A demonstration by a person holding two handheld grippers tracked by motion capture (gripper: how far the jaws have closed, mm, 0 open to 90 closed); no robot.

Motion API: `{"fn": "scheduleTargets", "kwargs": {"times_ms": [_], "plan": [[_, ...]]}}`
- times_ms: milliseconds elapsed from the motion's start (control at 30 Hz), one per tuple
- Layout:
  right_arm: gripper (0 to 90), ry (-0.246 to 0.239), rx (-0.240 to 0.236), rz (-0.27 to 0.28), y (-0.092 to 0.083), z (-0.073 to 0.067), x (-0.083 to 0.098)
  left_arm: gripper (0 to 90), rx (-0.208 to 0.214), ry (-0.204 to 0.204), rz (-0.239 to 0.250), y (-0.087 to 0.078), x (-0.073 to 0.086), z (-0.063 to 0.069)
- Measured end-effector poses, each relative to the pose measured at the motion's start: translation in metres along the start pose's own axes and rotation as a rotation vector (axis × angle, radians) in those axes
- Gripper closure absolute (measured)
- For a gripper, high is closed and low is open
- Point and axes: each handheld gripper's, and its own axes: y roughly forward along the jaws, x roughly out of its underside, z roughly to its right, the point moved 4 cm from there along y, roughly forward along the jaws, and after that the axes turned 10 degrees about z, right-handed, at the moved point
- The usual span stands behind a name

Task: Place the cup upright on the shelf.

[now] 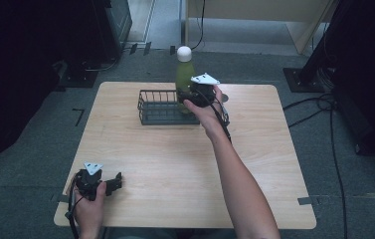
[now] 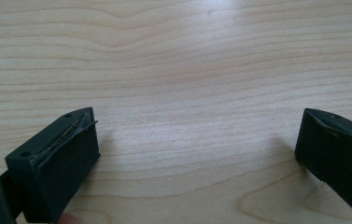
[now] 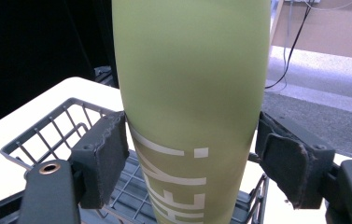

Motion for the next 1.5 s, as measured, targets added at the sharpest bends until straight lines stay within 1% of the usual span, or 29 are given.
{"fn": "scheduleTargets", "kwargs": {"times_ms": [267,433,500,767,1000,1200,1233,1267,1333,1367,1433,1467,1500], "plan": [[26.2,-0.001,-0.004,-0.002,-0.001,0.001,0.001,0.0,0.000,0.000,0.000,0.000,0.000,0.000],[26.2,0.009,-0.003,-0.005,-0.003,0.001,0.001,0.0,0.000,0.000,0.000,0.000,0.000,0.000],[25.5,0.020,-0.005,-0.006,-0.005,0.002,0.001,0.0,0.000,0.000,0.000,0.000,0.000,0.000],[21.9,0.029,-0.010,-0.017,-0.012,0.005,0.002,0.0,0.000,-0.001,0.000,0.000,0.000,0.000],[15.1,0.033,-0.032,-0.022,-0.025,0.010,0.004,0.0,-0.001,-0.001,0.000,0.000,0.000,0.000],[12.6,0.037,-0.041,-0.020,-0.041,0.014,0.007,0.0,0.000,-0.001,0.000,0.000,0.000,0.000],[12.6,0.037,-0.041,-0.020,-0.041,0.014,0.007,0.0,0.000,-0.001,0.000,0.000,0.000,0.000],[10.4,0.034,-0.043,-0.020,-0.047,0.015,0.009,0.0,0.000,-0.001,0.000,0.000,0.000,0.000],[9.5,0.036,-0.043,-0.021,-0.049,0.016,0.009,0.0,0.000,-0.001,0.000,0.000,0.000,0.000],[7.9,0.035,-0.045,-0.023,-0.055,0.018,0.010,0.0,0.000,-0.001,0.000,0.000,0.000,0.000],[6.8,0.033,-0.044,-0.025,-0.058,0.018,0.011,0.0,0.000,-0.001,0.000,0.000,0.000,0.000],[5.1,0.028,-0.038,-0.025,-0.065,0.021,0.012,0.0,0.000,-0.001,0.000,0.000,0.000,0.000],[4.5,0.028,-0.036,-0.025,-0.067,0.021,0.013,0.0,0.000,-0.001,0.000,0.000,0.000,0.000]]}}
